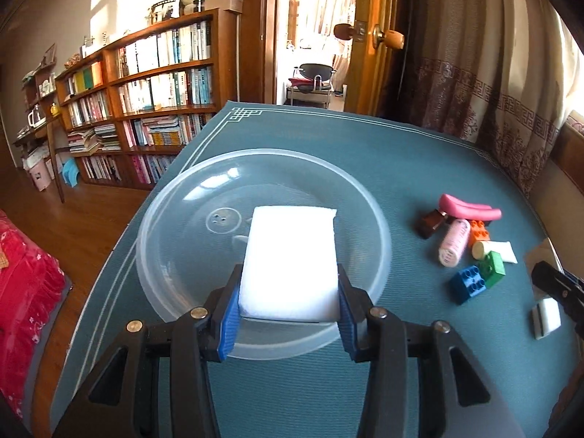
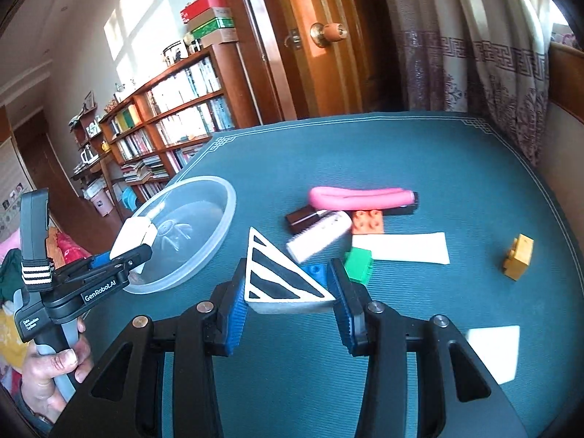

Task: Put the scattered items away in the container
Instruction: 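Carry the sponge and striped block over the clear bowl with both tools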

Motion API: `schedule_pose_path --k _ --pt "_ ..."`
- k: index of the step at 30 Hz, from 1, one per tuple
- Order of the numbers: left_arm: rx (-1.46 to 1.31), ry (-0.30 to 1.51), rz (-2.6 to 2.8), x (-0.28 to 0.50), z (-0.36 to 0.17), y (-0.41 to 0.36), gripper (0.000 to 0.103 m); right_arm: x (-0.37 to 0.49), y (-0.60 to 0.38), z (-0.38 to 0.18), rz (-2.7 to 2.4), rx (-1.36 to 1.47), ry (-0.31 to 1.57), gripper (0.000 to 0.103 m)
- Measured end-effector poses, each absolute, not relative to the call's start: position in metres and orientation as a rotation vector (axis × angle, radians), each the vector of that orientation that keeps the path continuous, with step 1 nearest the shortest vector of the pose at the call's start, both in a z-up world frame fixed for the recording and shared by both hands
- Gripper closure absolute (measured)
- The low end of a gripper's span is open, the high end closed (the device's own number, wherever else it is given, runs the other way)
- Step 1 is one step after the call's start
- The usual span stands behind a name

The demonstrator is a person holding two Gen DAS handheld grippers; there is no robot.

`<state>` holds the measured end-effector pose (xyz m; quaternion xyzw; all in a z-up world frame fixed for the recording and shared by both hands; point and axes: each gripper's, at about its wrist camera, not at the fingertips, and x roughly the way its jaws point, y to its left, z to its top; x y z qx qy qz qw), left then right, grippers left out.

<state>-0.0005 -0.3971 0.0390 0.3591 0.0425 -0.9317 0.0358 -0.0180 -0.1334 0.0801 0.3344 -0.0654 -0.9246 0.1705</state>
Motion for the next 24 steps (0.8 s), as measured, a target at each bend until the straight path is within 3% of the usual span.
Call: schedule_pose_path --k 21,23,24 --pt "1.157 0.187 -2.828 -0.022 0.018 -0.452 0.053 -0.078 -0.273 0.063 -2.443 0.993 -0.010 0.058" --pt "1.159 0.186 -2.833 -0.023 0.018 -0.453 0.052 -0.082 -0.278 0.059 -2.445 1.001 0.002 0.058" --pt "1.161 0.196 -2.845 -0.023 0.018 -0.453 0.046 -0.084 -0.280 0.058 -2.450 1.002 0.010 0.058"
